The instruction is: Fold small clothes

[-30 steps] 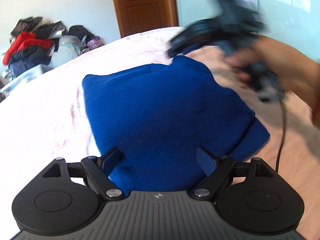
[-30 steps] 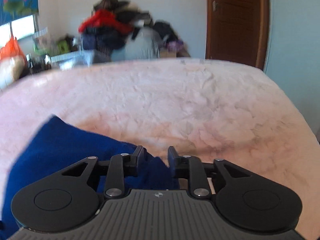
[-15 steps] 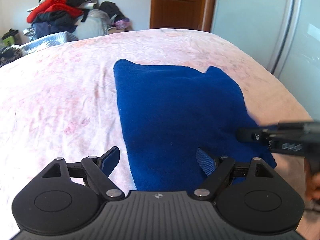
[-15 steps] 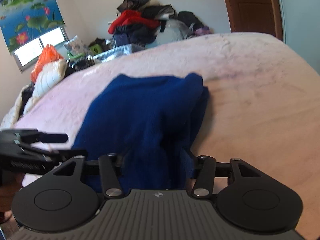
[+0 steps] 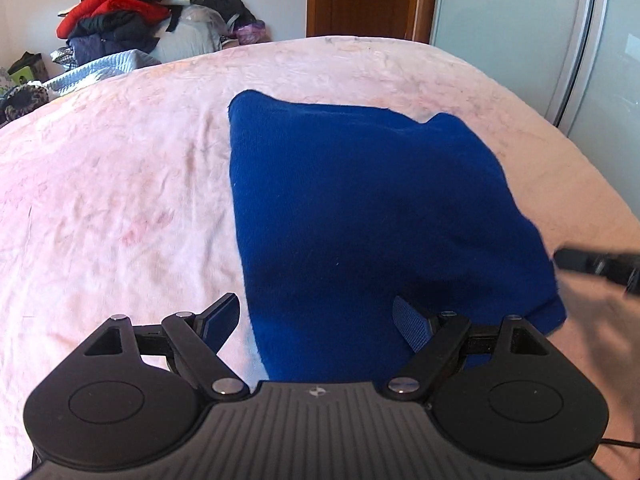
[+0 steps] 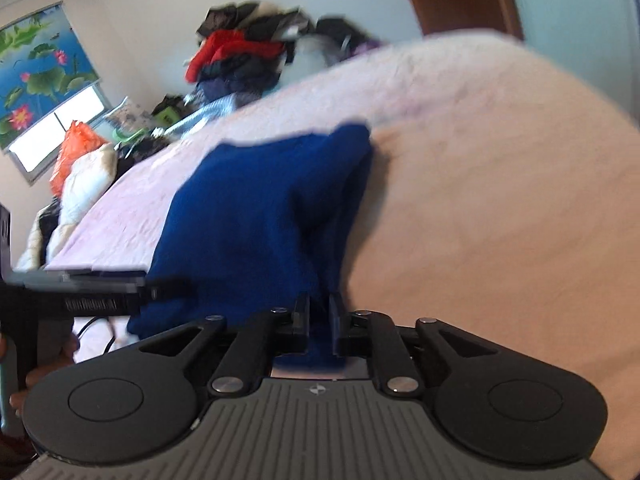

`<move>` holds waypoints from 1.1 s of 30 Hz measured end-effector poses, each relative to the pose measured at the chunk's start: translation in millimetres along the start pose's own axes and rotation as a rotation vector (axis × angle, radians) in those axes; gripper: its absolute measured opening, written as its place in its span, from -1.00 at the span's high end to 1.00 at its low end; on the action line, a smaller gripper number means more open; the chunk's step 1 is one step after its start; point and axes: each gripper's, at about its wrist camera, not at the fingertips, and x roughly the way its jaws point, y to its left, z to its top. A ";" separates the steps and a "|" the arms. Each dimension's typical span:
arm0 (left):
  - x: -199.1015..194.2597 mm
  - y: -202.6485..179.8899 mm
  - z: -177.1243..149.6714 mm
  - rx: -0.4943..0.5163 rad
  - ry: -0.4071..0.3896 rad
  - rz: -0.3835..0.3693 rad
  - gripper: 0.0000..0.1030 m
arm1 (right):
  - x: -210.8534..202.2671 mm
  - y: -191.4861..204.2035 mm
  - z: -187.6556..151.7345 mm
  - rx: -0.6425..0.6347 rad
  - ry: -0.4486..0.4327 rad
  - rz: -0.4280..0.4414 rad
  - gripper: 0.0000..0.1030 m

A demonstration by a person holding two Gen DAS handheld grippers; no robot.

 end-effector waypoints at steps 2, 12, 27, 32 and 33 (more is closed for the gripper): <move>-1.2 1.2 -0.6 -0.012 -0.001 0.007 -0.63 | -3.8 12.3 4.7 -0.042 -0.050 0.018 0.48; -7.9 -0.2 -5.2 -0.032 -0.041 0.115 -0.63 | 51.3 57.2 -2.0 -0.245 0.043 -0.194 -0.19; -9.7 -10.7 -10.0 0.007 -0.044 0.163 -0.64 | 40.6 47.7 -19.0 -0.152 0.035 -0.187 -0.53; -9.5 -10.0 -8.2 0.004 -0.043 0.162 -0.64 | 38.4 42.9 -19.4 -0.128 0.028 -0.178 -0.59; -9.4 -9.9 -8.0 0.004 -0.043 0.163 -0.64 | 37.5 42.1 -20.3 -0.122 0.027 -0.176 -0.59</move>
